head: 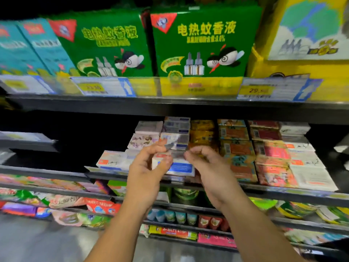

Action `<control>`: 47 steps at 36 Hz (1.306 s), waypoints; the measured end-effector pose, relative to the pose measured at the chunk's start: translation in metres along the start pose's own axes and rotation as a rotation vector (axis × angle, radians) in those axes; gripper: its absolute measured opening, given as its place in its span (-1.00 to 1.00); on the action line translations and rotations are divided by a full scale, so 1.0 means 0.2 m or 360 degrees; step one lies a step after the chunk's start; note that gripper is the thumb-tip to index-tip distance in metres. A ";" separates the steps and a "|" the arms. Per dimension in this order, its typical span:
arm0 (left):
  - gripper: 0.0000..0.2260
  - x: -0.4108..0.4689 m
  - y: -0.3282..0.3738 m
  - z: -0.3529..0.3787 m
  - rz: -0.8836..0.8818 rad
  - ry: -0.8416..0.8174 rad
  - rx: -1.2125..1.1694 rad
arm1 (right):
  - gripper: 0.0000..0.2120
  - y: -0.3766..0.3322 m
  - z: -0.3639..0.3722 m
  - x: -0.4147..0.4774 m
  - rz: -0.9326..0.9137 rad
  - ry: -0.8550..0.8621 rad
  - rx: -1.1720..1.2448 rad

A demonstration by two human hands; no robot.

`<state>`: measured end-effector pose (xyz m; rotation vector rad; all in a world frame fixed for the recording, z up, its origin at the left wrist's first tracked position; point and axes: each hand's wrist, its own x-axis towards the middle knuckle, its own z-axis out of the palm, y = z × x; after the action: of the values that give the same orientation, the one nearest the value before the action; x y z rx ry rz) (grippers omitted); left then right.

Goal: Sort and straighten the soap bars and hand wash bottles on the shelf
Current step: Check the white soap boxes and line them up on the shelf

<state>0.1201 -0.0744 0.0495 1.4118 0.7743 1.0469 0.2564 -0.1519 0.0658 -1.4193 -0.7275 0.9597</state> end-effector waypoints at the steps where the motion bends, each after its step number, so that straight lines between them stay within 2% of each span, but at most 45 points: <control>1: -0.80 0.01 0.00 -0.05 0.0040 -0.0045 0.0048 | -0.86 0.01 0.04 0.02 -0.0016 0.0014 -0.0016; 4: -0.65 0.07 0.00 -0.22 0.0088 -0.0241 0.0215 | -0.74 0.01 0.13 0.07 -0.0026 0.0003 -0.0005; 7: -0.45 0.15 0.00 -0.40 0.0207 -0.0368 0.0694 | -0.69 -0.01 0.22 0.13 -0.0089 -0.0038 -0.0077; 11: -0.29 0.27 0.02 -0.58 0.0533 -0.0527 0.1351 | -0.58 -0.03 0.39 0.18 -0.0165 -0.0117 -0.0157; 14: -0.26 0.35 0.01 -0.69 0.0677 -0.0571 0.1638 | -0.56 -0.01 0.49 0.23 -0.0241 -0.0098 -0.0235; 16: -0.33 0.39 0.00 -0.75 0.0660 -0.0576 0.1597 | -0.61 -0.01 0.55 0.28 -0.0272 -0.0081 -0.0290; 19: -0.33 0.45 -0.09 -0.85 0.0459 -0.0538 0.1475 | -0.76 0.01 0.61 0.36 -0.0198 0.0031 -0.0394; 21: -0.36 0.51 -0.17 -0.92 0.0388 -0.0438 0.1554 | -0.81 0.03 0.63 0.43 -0.0150 0.0118 -0.0842; 24: -0.46 0.59 -0.27 -0.98 0.0330 -0.0280 0.1655 | -0.54 0.12 0.66 0.51 -0.0351 0.0085 -0.1680; 26: -0.48 0.61 -0.31 -1.00 0.0233 -0.0189 0.1528 | -0.31 0.19 0.67 0.53 -0.0405 -0.0040 -0.1923; 28: -0.48 0.63 -0.35 -1.03 0.0290 -0.0159 0.1355 | -0.16 0.24 0.66 0.53 -0.0268 -0.0160 -0.2023; 31: -0.58 0.74 -0.41 -1.06 0.0422 -0.0267 0.1380 | -0.06 0.26 0.65 0.53 -0.0104 -0.0168 -0.2097; 33: -0.68 0.81 -0.38 -1.06 0.0266 -0.0385 0.1461 | 0.01 0.26 0.66 0.54 -0.0053 -0.0159 -0.2143; 36: -0.59 0.85 -0.37 -1.04 0.0185 -0.0642 0.1522 | 0.07 0.26 0.66 0.53 -0.0070 -0.0139 -0.2138; 38: -0.58 0.85 -0.38 -1.03 0.0111 -0.0769 0.1425 | 0.00 0.26 0.66 0.53 -0.0094 -0.0144 -0.2114; 41: -0.58 0.83 -0.36 -1.02 -0.0068 -0.0803 0.1433 | -0.15 0.26 0.66 0.53 -0.0093 -0.0144 -0.2133; 44: -0.48 0.77 -0.36 -1.01 -0.0049 -0.0946 0.1746 | -0.19 0.25 0.67 0.53 -0.0088 -0.0157 -0.2190; 47: -0.46 0.73 -0.39 -1.03 0.0057 -0.0980 0.2005 | -0.24 0.25 0.67 0.53 -0.0091 -0.0146 -0.2188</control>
<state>-0.0035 0.1489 -0.0159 2.6188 0.9604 -0.0325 0.1814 -0.0005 0.0097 -2.4814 -1.6405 0.3920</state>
